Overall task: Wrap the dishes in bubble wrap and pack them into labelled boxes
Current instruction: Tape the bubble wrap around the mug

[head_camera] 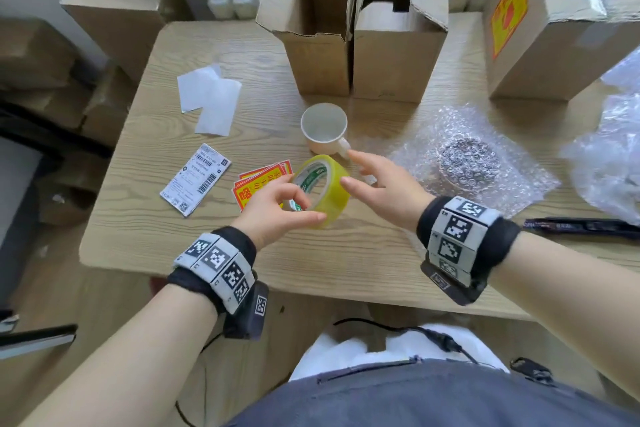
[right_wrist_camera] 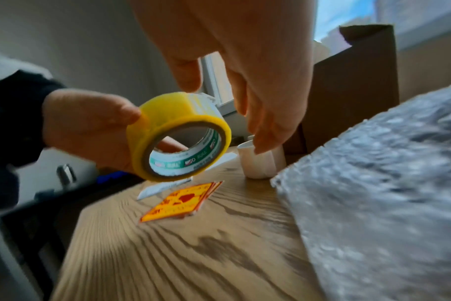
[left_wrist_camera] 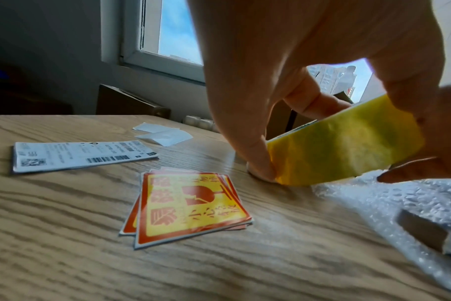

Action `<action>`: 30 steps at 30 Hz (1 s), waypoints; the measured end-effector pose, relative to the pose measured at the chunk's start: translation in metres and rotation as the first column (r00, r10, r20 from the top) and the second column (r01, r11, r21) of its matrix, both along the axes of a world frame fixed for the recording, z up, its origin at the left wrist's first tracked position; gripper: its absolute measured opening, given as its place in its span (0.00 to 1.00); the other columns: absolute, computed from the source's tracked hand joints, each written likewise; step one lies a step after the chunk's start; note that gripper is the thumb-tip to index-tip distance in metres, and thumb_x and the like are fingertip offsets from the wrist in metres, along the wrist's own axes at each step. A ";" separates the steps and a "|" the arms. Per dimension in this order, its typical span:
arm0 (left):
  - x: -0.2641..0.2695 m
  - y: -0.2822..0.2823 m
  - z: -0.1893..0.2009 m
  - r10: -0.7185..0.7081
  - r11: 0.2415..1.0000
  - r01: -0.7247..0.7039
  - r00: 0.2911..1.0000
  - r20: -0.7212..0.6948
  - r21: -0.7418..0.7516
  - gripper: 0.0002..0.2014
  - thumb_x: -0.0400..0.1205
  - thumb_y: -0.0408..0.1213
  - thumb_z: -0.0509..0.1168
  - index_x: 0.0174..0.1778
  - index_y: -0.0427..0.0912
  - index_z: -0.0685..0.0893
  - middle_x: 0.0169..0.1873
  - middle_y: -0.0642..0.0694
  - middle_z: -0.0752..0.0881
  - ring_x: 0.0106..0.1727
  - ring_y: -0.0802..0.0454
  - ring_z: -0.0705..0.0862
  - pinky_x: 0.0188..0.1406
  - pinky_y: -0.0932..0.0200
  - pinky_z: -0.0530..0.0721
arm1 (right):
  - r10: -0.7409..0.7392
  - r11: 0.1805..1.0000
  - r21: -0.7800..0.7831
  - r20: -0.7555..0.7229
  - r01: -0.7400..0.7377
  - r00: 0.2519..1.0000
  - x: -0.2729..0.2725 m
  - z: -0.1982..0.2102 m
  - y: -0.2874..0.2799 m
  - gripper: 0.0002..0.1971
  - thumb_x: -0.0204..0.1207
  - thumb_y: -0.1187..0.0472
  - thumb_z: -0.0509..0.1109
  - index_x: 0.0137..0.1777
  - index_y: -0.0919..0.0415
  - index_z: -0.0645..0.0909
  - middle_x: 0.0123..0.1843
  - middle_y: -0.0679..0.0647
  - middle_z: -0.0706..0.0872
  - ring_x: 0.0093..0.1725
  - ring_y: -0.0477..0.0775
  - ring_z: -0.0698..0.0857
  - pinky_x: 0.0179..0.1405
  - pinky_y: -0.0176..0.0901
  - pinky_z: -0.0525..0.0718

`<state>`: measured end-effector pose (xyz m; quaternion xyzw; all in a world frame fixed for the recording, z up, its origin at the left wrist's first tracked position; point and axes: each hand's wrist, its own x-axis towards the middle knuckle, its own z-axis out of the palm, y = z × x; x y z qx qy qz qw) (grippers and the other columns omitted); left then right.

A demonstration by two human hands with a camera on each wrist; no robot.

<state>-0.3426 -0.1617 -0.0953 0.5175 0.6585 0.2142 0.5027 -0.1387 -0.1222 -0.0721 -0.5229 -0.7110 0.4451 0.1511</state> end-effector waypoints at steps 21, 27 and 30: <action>0.050 0.046 0.040 -0.031 0.991 0.062 0.967 0.252 -0.116 0.17 0.70 0.48 0.75 0.23 0.49 0.74 0.22 0.54 0.68 0.26 0.57 0.67 0.36 0.61 0.69 | -0.294 0.818 0.433 -0.252 0.379 0.922 0.024 0.027 0.014 0.04 0.78 0.65 0.66 0.44 0.65 0.80 0.40 0.59 0.88 0.41 0.60 0.85 0.43 0.57 0.83; 0.063 0.044 0.050 -0.096 0.943 0.143 0.982 -0.165 0.301 0.22 0.73 0.50 0.75 0.61 0.50 0.79 0.59 0.54 0.76 0.62 0.61 0.75 0.60 0.66 0.72 | -0.248 0.850 0.445 -0.137 0.283 0.959 0.034 0.029 0.017 0.04 0.78 0.63 0.69 0.45 0.64 0.83 0.41 0.54 0.83 0.40 0.55 0.82 0.44 0.47 0.80; 0.077 0.045 0.061 -0.125 0.889 0.174 0.982 -0.141 0.424 0.14 0.73 0.42 0.77 0.53 0.53 0.85 0.47 0.63 0.84 0.53 0.70 0.79 0.54 0.73 0.75 | -0.152 0.851 0.491 -0.110 0.187 0.982 0.032 0.028 0.015 0.04 0.74 0.63 0.72 0.42 0.63 0.86 0.40 0.50 0.81 0.41 0.54 0.82 0.43 0.40 0.76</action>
